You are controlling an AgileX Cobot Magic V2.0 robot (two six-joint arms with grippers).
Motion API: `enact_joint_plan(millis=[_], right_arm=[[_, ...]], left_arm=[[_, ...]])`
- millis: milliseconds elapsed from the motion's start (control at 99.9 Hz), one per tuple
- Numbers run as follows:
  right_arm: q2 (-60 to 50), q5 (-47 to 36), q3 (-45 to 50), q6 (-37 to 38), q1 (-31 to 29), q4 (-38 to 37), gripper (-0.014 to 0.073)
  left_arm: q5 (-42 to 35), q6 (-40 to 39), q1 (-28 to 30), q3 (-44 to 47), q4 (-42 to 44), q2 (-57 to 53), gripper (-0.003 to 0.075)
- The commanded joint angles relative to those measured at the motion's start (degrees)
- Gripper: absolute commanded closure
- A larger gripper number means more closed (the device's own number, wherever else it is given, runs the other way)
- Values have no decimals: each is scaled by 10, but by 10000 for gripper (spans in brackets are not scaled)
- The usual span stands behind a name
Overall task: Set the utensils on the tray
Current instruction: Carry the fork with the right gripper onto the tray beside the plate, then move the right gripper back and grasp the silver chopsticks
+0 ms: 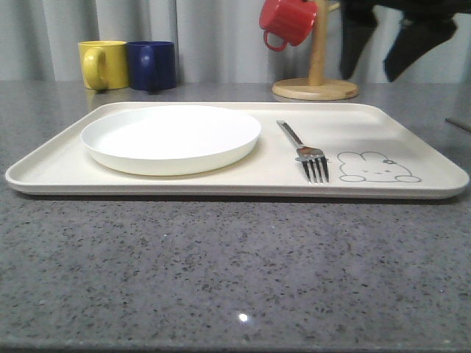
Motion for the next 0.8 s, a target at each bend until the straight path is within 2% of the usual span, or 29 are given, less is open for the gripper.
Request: enact_joint_plan(millis=[0, 250, 461, 601, 791], right_arm=[[-38, 11, -21, -63, -44, 5, 216], [-45, 26, -17, -190, -178, 60, 220], [-40, 18, -8, -278, -264, 114, 220], [-21, 18, -4, -324, -289, 142, 220], [20, 3, -4, -326, -291, 142, 220]], left_arm=[[-47, -2, -2, -16, -2, 3, 738], [-47, -2, -2, -16, -2, 3, 738], [-47, -2, -2, -16, -2, 3, 738], [-47, -2, -2, -16, -2, 3, 738], [-47, -2, -2, -16, -2, 3, 738]])
